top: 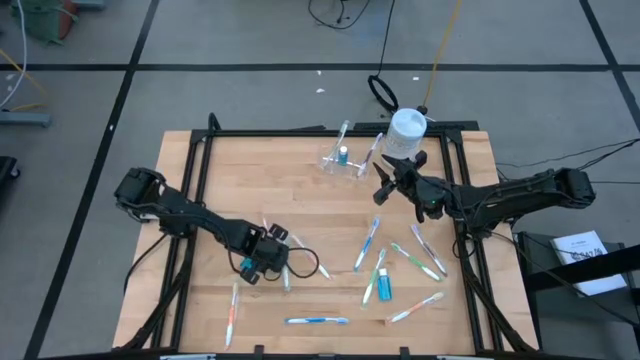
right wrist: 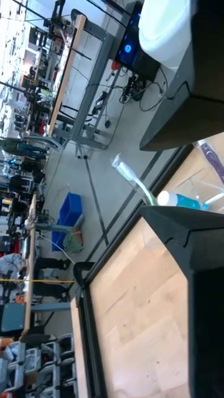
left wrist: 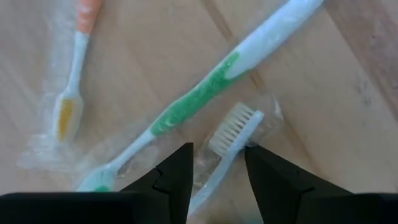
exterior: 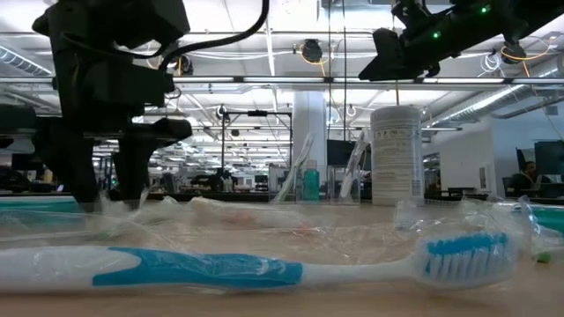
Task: Pick & Place toothbrushing station
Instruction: Put the orange toothbrush into the transparent organizer
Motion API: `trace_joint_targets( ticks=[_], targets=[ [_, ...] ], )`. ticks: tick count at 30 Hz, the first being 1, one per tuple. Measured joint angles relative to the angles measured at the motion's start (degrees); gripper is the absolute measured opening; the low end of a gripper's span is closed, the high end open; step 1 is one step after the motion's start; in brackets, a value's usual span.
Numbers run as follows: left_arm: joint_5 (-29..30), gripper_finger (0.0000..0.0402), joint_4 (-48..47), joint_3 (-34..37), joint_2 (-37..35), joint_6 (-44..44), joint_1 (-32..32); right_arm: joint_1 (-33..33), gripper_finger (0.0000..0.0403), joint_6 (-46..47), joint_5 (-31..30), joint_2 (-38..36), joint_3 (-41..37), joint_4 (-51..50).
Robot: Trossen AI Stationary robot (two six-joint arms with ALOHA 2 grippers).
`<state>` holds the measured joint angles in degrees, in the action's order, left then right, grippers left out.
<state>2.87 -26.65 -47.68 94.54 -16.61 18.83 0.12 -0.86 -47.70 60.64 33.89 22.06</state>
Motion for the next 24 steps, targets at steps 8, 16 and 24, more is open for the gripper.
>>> trace_joint_targets(
  ticks=[8,16,24],
  targets=[
    [-0.4,0.0122,0.0,0.1,-0.1,-1.5,-0.2,0.0,0.0144,0.2,0.0,0.0,0.0,-1.2],
    [2.9,0.0038,-0.3,0.3,-2.3,-1.3,-0.2,0.0,0.0145,0.2,0.0,0.0,0.0,-1.4],
    [5.5,0.001,-0.4,-2.4,-5.0,-0.8,-0.2,0.0,0.0146,0.2,0.0,0.0,0.0,-1.4]
  ],
)
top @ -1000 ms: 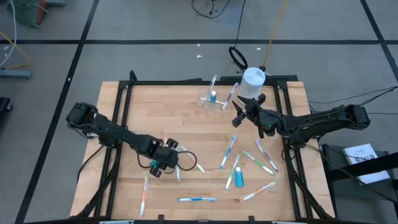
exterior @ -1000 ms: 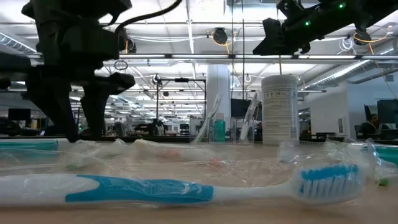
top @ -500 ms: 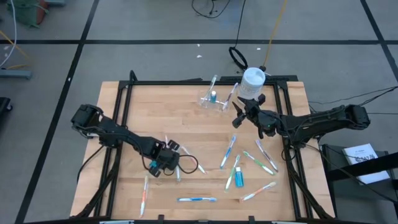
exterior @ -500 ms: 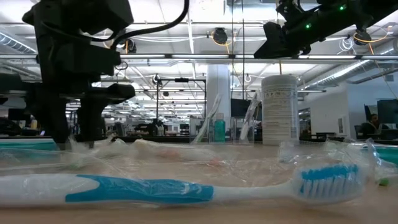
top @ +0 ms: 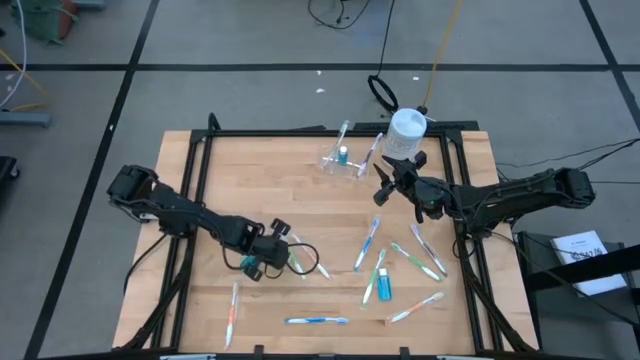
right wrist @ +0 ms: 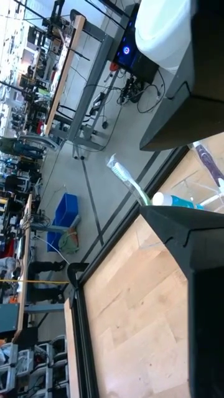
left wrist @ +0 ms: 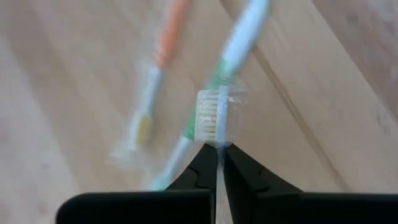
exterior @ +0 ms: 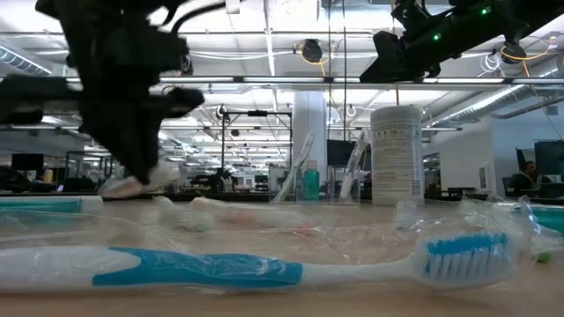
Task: Pick & Place toothbrushing station
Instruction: Put the orange toothbrush into the transparent organizer
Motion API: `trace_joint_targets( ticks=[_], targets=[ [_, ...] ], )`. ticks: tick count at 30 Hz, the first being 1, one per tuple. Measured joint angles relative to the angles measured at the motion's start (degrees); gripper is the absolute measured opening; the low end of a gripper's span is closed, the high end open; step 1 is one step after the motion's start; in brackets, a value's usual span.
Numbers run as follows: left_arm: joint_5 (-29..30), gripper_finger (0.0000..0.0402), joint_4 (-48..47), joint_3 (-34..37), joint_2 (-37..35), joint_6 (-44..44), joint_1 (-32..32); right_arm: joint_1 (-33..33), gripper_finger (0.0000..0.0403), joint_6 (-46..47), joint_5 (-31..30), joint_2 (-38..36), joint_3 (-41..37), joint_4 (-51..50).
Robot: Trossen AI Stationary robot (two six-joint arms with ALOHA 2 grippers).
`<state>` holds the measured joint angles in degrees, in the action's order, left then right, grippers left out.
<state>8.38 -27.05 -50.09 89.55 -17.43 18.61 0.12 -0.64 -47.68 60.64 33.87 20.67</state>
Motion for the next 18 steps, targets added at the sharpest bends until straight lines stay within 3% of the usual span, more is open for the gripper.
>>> trace_joint_targets(
  ticks=[5,8,10,12,15,18],
  targets=[
    [12.5,0.0034,2.4,-4.1,-3.2,0.0,-0.3,0.0,0.0146,0.0,0.0,0.0,0.0,0.7],
    [22.6,0.0036,12.5,-4.8,-5.0,5.3,-1.8,0.0,0.0146,0.0,0.0,0.0,0.0,0.9],
    [26.4,0.003,22.0,-4.8,-5.8,11.3,-3.5,0.0,0.0146,0.0,0.0,0.0,0.0,0.9],
    [26.7,0.002,32.0,-4.9,-5.8,13.7,-5.7,0.0,0.0146,0.0,0.0,0.0,0.0,0.9],
    [24.7,0.0007,43.7,-4.9,-5.1,9.1,-9.5,0.0,0.0146,0.0,0.0,0.0,0.0,0.9],
    [24.2,0.0012,51.5,-4.9,-4.2,8.7,-13.6,0.0,0.0146,0.0,0.0,0.0,0.0,0.6]
  ],
)
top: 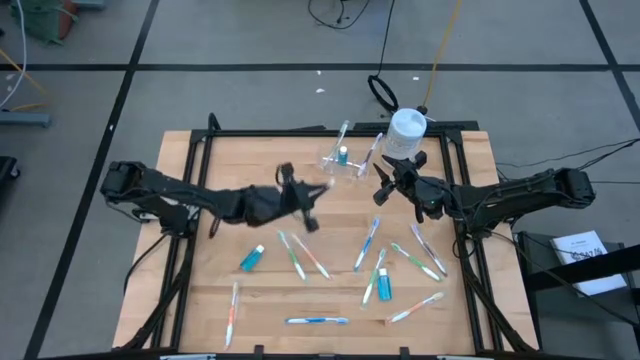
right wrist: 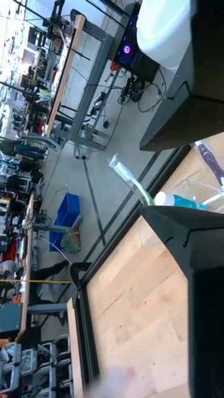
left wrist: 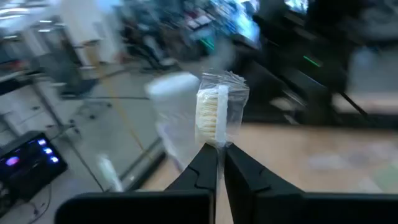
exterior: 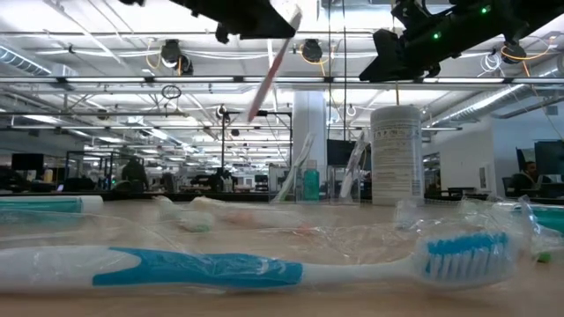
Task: Pick & Place toothbrushing station
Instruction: Put the orange toothbrush into the transparent organizer
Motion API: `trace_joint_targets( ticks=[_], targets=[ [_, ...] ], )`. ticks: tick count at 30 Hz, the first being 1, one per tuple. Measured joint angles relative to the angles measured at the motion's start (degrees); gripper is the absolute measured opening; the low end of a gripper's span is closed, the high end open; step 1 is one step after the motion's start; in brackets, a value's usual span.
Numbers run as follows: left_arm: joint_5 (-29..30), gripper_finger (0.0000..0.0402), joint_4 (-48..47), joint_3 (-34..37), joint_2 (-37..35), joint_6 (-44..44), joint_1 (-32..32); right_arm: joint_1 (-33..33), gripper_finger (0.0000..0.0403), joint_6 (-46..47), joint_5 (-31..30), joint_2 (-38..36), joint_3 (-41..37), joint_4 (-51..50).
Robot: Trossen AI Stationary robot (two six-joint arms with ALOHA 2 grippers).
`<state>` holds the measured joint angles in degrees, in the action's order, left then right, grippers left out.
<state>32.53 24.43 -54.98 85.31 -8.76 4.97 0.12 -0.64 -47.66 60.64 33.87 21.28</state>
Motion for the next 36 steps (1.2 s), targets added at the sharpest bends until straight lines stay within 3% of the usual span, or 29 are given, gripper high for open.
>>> trace_joint_targets(
  ticks=[5,13,18,22,28,36],
  targets=[
    [-0.9,0.0033,8.7,0.0,3.1,4.9,-7.8,0.0,0.0146,0.0,0.0,0.0,0.0,-0.2],
    [-11.1,0.0007,27.0,0.0,13.1,7.0,-17.9,0.0,0.0146,0.0,0.0,0.0,0.0,-0.2],
    [-12.5,0.0016,37.8,0.0,18.2,7.8,-21.4,0.0,0.0146,-0.1,0.0,0.0,0.0,-0.3],
    [-12.5,0.0033,37.3,0.0,21.9,9.8,-22.8,0.0,0.0146,-0.1,0.0,0.0,0.0,-0.7],
    [-11.5,0.0024,33.9,0.0,25.5,14.2,-24.1,0.0,0.0146,0.2,0.0,0.0,0.0,-1.6],
    [-3.7,0.0047,25.4,0.0,25.7,16.7,-24.4,0.0,0.0146,0.4,0.0,0.0,0.0,-2.9]
  ],
)
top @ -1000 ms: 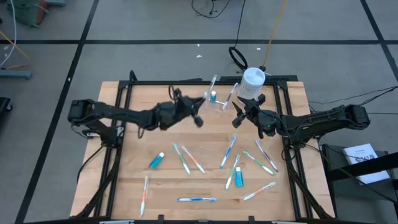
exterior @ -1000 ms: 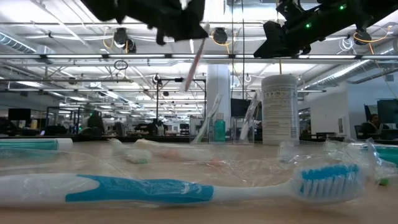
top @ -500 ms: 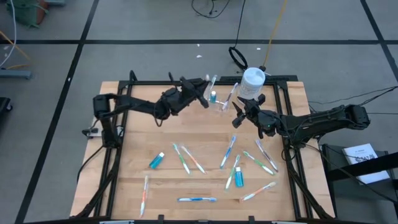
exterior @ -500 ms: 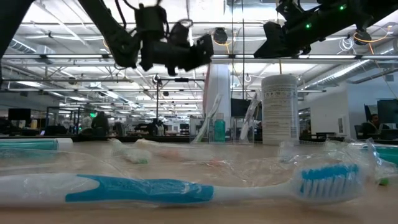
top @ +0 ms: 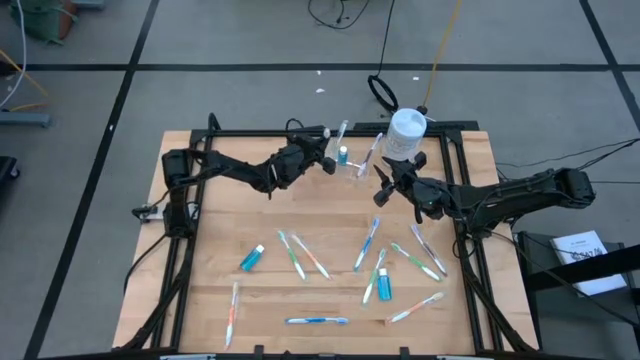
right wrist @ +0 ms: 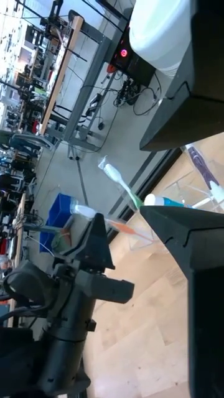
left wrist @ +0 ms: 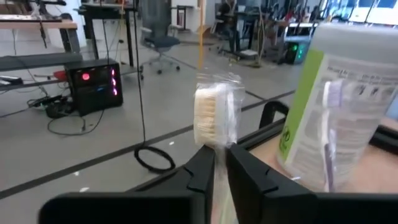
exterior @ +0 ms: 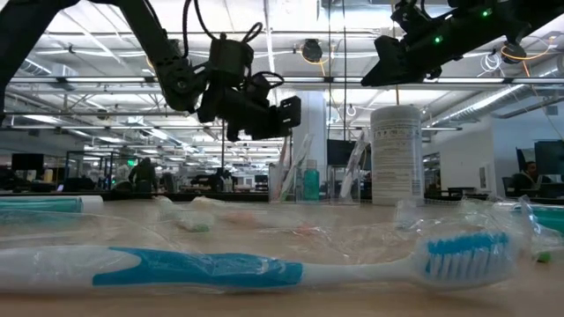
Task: Pick & Place toothbrushing station
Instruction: Put the orange toothbrush into the transparent organizer, then put the blue mouthwash into the transparent organizer
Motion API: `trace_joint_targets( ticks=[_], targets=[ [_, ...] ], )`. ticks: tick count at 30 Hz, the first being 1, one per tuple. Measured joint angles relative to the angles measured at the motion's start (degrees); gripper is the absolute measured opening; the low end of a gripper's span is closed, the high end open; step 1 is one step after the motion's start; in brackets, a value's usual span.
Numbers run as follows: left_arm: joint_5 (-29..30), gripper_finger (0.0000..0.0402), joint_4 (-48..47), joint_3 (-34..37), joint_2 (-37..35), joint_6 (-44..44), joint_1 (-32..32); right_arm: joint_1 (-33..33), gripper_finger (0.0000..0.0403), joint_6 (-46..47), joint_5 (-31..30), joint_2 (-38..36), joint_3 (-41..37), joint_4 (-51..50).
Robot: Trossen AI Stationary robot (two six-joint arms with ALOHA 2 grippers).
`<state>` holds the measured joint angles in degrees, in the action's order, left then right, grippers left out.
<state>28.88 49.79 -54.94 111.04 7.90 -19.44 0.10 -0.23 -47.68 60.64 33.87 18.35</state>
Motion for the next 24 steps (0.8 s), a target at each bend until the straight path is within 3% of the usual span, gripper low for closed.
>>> trace_joint_targets(
  ticks=[10,14,19,24],
  targets=[
    [-0.3,0.0149,-5.1,0.0,-0.1,0.0,0.0,0.0,0.0146,0.0,0.0,0.0,0.0,0.0],
    [3.5,0.0183,-7.6,0.0,-1.5,1.4,0.0,0.0,0.0146,0.0,0.0,0.0,0.0,-0.1],
    [10.2,0.0197,-15.0,0.0,-6.7,1.4,0.2,0.0,0.0146,0.0,0.0,0.0,0.0,-0.3],
    [7.7,0.0198,-27.5,0.0,-15.5,3.0,0.9,0.0,0.0146,0.0,0.0,0.0,0.0,-0.7]
  ],
)
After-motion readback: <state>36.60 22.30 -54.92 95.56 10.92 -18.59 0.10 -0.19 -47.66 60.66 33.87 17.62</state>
